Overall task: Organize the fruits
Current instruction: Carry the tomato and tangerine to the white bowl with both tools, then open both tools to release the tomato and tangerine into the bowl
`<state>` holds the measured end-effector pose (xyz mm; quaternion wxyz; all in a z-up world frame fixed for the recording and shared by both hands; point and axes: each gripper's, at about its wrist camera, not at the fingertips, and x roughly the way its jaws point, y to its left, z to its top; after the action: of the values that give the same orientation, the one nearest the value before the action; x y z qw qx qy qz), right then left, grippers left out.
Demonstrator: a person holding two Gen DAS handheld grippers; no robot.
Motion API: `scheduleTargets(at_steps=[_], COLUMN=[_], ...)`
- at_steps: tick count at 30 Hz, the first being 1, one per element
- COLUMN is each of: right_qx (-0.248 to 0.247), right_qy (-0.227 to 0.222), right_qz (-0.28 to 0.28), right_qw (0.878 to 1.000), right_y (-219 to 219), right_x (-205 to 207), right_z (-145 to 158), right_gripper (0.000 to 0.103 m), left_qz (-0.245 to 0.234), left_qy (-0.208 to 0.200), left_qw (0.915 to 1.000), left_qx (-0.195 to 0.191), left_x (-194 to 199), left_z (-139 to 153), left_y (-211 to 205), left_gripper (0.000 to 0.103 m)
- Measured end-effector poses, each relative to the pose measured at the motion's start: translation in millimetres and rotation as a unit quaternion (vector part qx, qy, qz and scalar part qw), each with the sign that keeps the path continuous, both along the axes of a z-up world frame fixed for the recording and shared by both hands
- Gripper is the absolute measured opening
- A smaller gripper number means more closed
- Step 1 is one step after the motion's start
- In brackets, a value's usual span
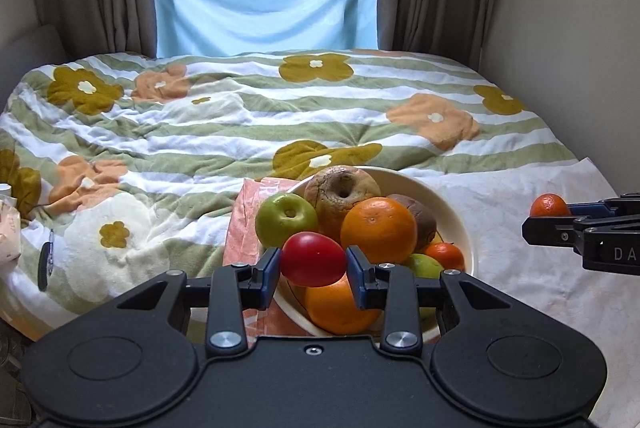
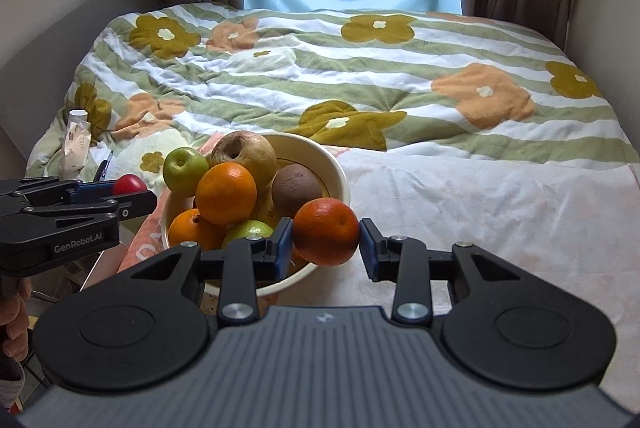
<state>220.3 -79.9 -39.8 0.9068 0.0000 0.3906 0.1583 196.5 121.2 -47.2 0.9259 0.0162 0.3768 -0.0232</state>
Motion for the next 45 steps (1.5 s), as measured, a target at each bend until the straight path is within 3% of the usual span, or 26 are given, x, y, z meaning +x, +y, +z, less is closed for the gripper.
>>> scheduleTargets(at_steps=[18,19,20,22,33,35,38,45], right_qx=[-0.001,-0.002,-0.002,-0.002,0.004,0.003,0.012,0.026], right_qy=[0.022,0.022,0.022,0.021,0.012,0.011,0.015,0.016], right_qz=[-0.034,-0.034,-0.034,-0.034,-0.008,0.004,0.018,0.038], right_qw=[0.999,0.999,0.999,0.999,1.000,1.000,1.000,0.999], right_y=[28,29,29,29,34,36,37,36], right_x=[23,23,24,23,38,43,49,56], right_z=[-26,-26,-26,-25,-25,-27,-35,-49], right_gripper=[0.050,0.050,0.050,0.050,0.050,0.050,0.050,0.051], left_qz=[-0.012,-0.011,-0.012,-0.013,-0.014,-0.015,-0.017,-0.021], left_qy=[0.040,0.039,0.036,0.028,0.011,0.001,-0.009,-0.006], left_qw=[0.9990,0.9991,0.9992,0.9995,0.9998,0.9999,0.9998,0.9997], left_qx=[-0.014,-0.012,-0.009,-0.008,-0.001,0.002,-0.001,0.012], left_x=[33,33,33,31,6,-1,-8,-11], left_z=[-34,-33,-33,-31,-10,-4,2,-1], left_y=[24,24,24,24,27,24,21,18], left_gripper=[0.040,0.046,0.062,0.083,0.085,0.093,0.096,0.096])
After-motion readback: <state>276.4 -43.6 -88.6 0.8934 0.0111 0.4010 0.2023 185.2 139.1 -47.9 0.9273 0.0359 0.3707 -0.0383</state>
